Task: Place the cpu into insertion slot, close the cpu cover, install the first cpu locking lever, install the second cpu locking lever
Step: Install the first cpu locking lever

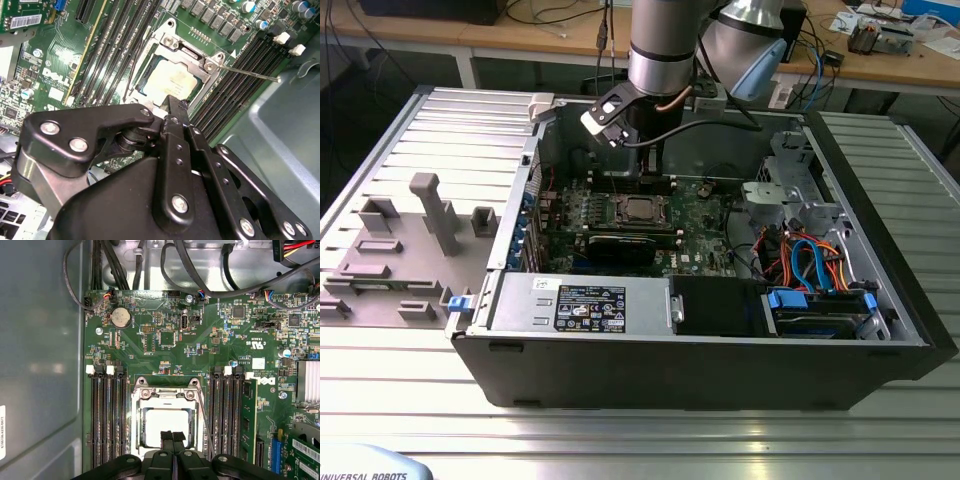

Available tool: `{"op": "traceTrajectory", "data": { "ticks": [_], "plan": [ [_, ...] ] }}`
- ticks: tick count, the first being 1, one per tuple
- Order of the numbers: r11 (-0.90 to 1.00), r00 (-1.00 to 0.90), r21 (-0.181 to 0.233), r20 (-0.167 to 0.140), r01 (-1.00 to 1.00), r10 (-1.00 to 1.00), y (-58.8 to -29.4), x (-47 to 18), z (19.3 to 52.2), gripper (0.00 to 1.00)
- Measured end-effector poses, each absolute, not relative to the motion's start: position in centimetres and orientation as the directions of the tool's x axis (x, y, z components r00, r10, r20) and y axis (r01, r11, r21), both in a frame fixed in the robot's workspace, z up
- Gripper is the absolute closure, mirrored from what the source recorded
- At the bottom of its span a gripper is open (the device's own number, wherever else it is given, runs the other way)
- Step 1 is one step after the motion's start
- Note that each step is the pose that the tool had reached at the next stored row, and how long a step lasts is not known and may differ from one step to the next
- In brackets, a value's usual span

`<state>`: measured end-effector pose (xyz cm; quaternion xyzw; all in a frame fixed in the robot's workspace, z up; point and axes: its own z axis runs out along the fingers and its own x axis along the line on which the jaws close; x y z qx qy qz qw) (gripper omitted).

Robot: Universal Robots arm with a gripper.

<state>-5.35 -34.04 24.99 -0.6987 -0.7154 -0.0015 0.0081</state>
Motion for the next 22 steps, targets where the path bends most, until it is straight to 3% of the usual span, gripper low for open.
{"op": "traceTrajectory", "data": {
  "ticks": [22],
  "plan": [
    [0.303,-0.303,-0.009,0.014,0.953,0.953,-34.23,-5.65,25.19,0.89]
  ]
}}
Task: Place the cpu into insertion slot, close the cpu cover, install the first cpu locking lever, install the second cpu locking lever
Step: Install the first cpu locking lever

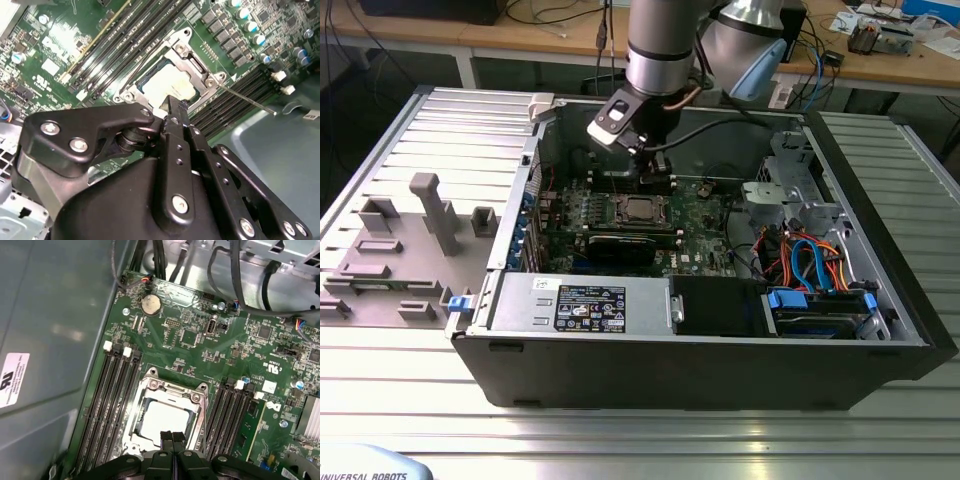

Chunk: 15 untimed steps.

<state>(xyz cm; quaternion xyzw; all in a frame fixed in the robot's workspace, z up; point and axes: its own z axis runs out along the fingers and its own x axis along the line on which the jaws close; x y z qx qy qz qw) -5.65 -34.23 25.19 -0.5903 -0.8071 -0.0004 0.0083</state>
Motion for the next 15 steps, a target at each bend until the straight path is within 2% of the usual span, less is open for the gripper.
{"op": "traceTrajectory", "data": {
  "ticks": [6,15],
  "plan": [
    [0.394,-0.394,-0.009,0.014,0.919,0.919,-34.23,-5.72,25.38,0.89],
    [0.407,-0.407,-0.009,0.014,0.913,0.913,-34.23,-5.72,25.38,0.89]
  ]
}}
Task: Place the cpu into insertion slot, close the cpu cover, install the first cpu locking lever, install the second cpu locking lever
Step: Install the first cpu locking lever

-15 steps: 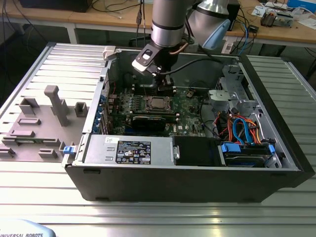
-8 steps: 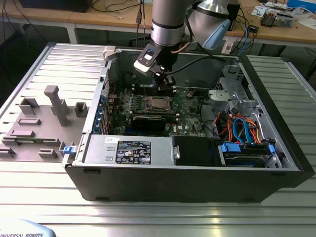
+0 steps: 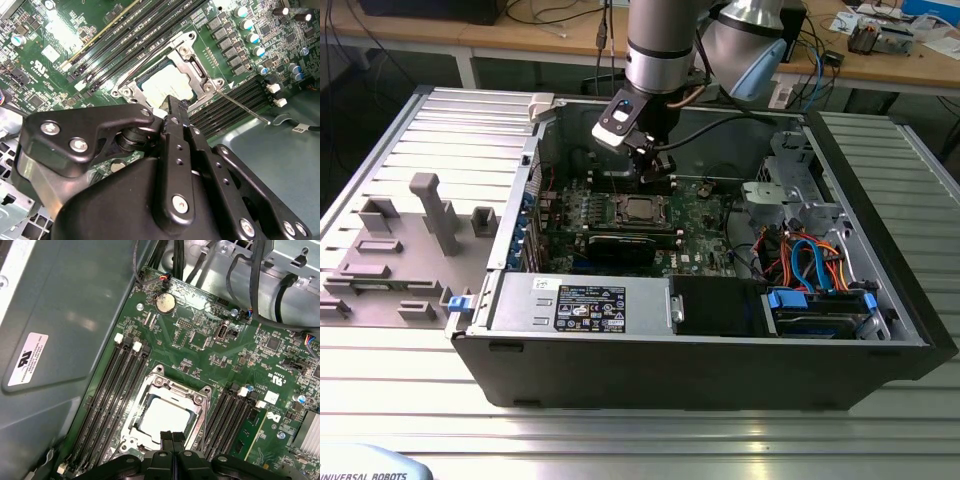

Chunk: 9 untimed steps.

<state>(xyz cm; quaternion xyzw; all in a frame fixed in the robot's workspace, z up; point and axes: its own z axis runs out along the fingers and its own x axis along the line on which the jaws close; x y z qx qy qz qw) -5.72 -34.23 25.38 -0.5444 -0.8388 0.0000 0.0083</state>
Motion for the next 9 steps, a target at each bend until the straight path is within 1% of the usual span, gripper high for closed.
{"op": "traceTrajectory", "data": {
  "ticks": [9],
  "plan": [
    [0.420,-0.420,-0.009,0.014,0.908,0.908,-34.23,-5.72,25.38,0.89]
  ]
}}
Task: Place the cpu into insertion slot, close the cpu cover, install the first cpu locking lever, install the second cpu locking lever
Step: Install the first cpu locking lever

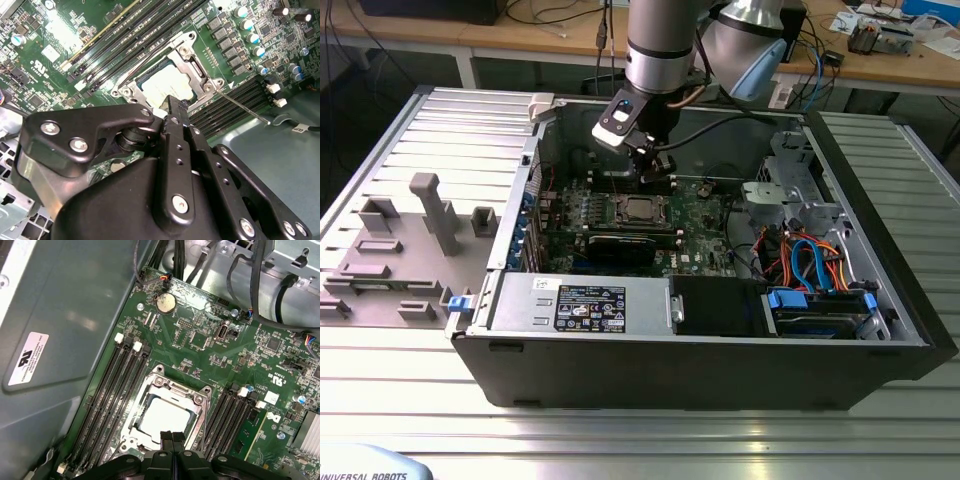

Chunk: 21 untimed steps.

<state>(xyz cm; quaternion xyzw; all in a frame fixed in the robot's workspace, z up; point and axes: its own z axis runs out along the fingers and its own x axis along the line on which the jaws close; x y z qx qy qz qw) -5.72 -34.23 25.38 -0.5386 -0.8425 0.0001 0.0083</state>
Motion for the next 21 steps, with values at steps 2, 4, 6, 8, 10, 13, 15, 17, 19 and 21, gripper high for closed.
{"op": "traceTrajectory", "data": {
  "ticks": [2,4,6,8,10,13,15,17,19,21],
  "plan": [
    [0.459,-0.458,-0.009,0.014,0.889,0.889,-34.23,-5.72,25.38,0.89],
    [0.511,-0.511,-0.009,0.014,0.859,0.859,-34.23,-5.72,25.38,0.89],
    [0.526,-0.526,-0.009,0.014,0.851,0.851,-34.23,-5.77,25.38,0.89],
    [0.537,-0.536,-0.008,0.013,0.844,0.844,-34.23,-5.97,25.37,0.89],
    [0.537,-0.537,-0.008,0.013,0.844,0.844,-34.23,-5.97,25.38,0.89],
    [0.537,-0.536,-0.008,0.013,0.844,0.844,-34.23,-5.97,25.37,0.89],
    [0.547,-0.547,-0.008,0.013,0.837,0.837,-34.24,-5.98,25.38,0.89],
    [0.598,-0.597,-0.008,0.013,0.802,0.802,-34.24,-5.98,25.38,0.89],
    [0.629,-0.629,-0.008,0.013,0.777,0.777,-34.24,-5.98,25.37,0.89],
    [0.663,-0.663,-0.008,0.013,0.748,0.748,-34.24,-5.98,25.37,0.89]
  ]
}}
